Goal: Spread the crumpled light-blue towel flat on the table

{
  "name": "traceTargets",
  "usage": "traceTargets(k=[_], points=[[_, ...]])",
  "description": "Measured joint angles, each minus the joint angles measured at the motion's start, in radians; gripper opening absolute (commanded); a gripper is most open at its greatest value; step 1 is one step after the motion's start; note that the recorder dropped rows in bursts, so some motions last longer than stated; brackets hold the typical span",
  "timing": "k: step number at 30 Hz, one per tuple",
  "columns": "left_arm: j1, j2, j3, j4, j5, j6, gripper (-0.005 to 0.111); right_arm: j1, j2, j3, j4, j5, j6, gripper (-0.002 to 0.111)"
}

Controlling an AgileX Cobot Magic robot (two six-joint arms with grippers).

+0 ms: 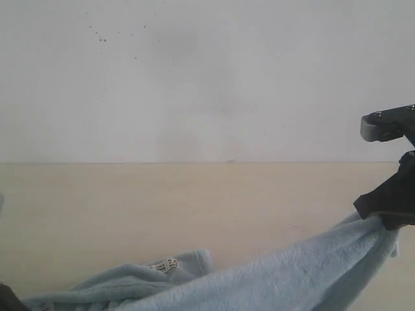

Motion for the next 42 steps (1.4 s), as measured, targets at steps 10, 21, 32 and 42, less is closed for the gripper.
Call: traceTargets(k=[10,21,32,42], points=[[-0.183,0.101,0.061,0.006,-0.078,0.015,0.067,0.000,0.000,0.000,0.054,-0.011,-0.069,0.052],[-0.192,0.114,0.061,0.541,-0.550,-0.410,0.066,0.000,0.000,0.000,0.048,-0.053,-0.064,0.064],[-0.031,0.295,-0.057,1.358,-0.415,-1.425,0.060,0.198,0.000,0.000,0.496,0.009,-0.295,0.064],[0.066,0.576,-0.132,1.023,-0.332,-1.124,0.059,0.324,0.000,0.000,0.491,0.011,-0.312,0.064]])
